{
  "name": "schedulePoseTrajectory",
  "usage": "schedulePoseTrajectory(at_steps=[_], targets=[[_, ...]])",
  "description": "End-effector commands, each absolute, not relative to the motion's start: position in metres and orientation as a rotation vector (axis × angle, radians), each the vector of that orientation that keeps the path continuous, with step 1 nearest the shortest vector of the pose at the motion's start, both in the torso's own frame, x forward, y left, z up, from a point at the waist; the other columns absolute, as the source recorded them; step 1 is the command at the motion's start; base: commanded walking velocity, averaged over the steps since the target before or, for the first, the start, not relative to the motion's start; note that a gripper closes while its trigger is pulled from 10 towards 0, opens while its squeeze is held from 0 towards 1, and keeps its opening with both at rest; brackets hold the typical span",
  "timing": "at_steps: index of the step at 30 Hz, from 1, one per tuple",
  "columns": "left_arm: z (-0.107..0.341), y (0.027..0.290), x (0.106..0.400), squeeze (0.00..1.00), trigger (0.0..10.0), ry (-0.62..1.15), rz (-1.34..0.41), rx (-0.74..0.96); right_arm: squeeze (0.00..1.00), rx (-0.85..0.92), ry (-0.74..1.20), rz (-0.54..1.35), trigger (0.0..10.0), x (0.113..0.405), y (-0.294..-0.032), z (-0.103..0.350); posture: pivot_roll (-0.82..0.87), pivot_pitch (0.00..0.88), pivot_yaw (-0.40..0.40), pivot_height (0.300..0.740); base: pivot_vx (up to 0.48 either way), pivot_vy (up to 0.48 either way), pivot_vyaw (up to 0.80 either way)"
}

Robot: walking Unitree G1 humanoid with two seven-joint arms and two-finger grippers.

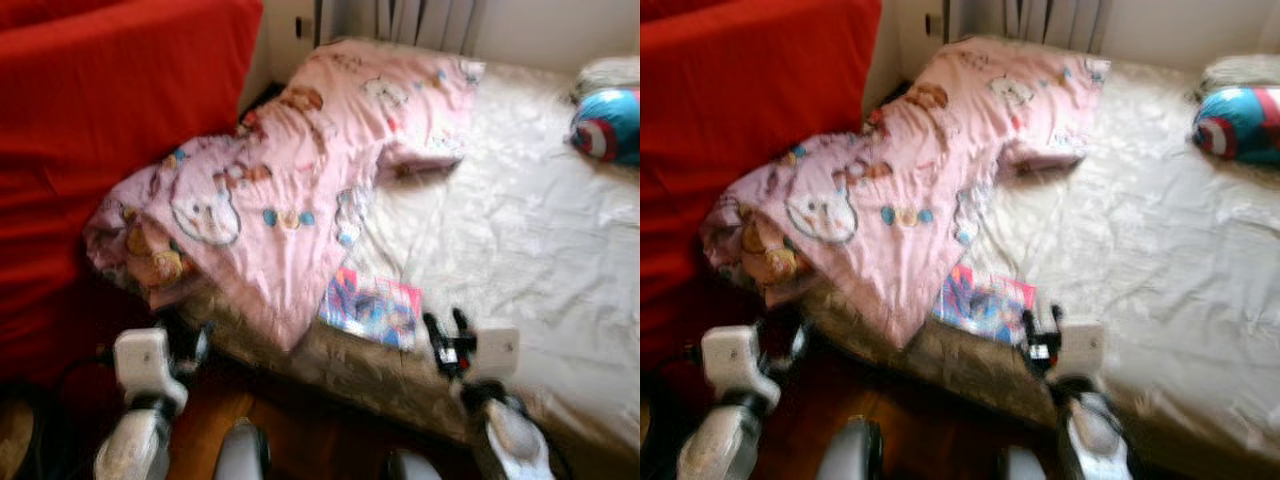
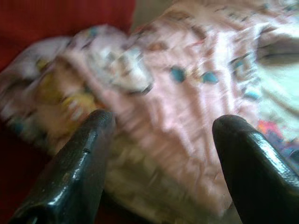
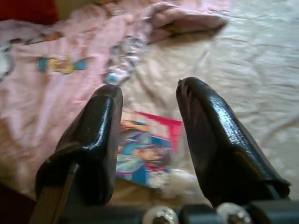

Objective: Clean up the room

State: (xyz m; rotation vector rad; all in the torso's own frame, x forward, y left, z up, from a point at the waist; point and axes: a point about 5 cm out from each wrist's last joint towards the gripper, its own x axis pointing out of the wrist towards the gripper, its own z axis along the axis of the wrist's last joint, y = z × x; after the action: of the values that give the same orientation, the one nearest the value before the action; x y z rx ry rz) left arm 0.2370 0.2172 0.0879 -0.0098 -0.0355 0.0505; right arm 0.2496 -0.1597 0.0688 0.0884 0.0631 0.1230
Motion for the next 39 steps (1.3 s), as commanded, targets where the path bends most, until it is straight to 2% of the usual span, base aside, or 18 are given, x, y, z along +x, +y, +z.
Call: schedulePoseTrajectory(at_steps=[1,5,12,17,18,23,27,32,33,34,39], targets=[[0.082,0.211,0.235,0.0,10.0,-0.018,0.038,-0.034,0.0,0.09,0.092,0.097,10.0,0.246,-0.167,0.061,-0.12,0.168,-0.014,0.63,0.337,0.0,0.0],[0.082,0.211,0.235,0.0,10.0,-0.018,0.036,-0.033,0.0,0.094,0.099,0.09,10.0,0.247,-0.168,0.06,-0.12,0.167,-0.014,0.63,0.322,0.0,0.0],[0.086,0.208,0.239,0.0,10.0,-0.034,0.032,-0.029,0.0,0.206,0.181,0.068,10.0,0.258,-0.171,0.045,-0.11,0.173,-0.012,0.63,0.0,0.0,0.0],[0.087,0.206,0.241,0.0,10.0,-0.037,0.025,-0.03,0.0,0.214,0.241,0.089,10.0,0.268,-0.169,0.033,-0.1,0.185,-0.011,0.63,0.0,0.0,0.0],[0.087,0.204,0.242,0.0,10.0,-0.037,0.022,-0.031,1.0,0.237,0.264,0.106,10.0,0.273,-0.167,0.028,-0.09,0.19,-0.012,0.63,0.0,0.0,0.0],[0.09,0.204,0.244,0.0,10.0,-0.046,0.02,-0.031,1.0,0.253,0.347,0.11,10.0,0.285,-0.163,0.017,-0.06,0.209,-0.006,0.63,0.0,0.0,0.0],[0.094,0.205,0.249,0.0,10.0,-0.062,0.03,-0.028,1.0,0.337,0.402,0.073,10.0,0.292,-0.161,0.007,-0.02,0.228,0.0,0.63,0.0,0.0,0.0],[0.096,0.21,0.254,0.0,10.0,-0.065,0.039,-0.019,1.0,0.317,0.449,0.018,10.0,0.294,-0.16,0.001,0.02,0.263,0.021,0.63,0.0,0.0,0.0],[0.097,0.21,0.255,0.0,10.0,-0.065,0.037,-0.016,0.92,0.324,0.449,0.008,10.0,0.294,-0.16,0.001,0.02,0.263,0.021,0.63,0.0,0.0,0.0],[0.1,0.211,0.256,0.0,10.0,-0.065,0.027,-0.009,0.0,0.341,0.45,-0.012,10.0,0.296,-0.16,0.001,0.02,0.277,0.031,0.63,0.0,0.0,0.0],[0.106,0.215,0.254,0.0,10.0,-0.065,0.014,0.019,0.0,0.376,0.45,-0.037,10.0,0.298,-0.161,0.001,0.06,0.32,0.052,0.63,0.0,0.0,0.0]])
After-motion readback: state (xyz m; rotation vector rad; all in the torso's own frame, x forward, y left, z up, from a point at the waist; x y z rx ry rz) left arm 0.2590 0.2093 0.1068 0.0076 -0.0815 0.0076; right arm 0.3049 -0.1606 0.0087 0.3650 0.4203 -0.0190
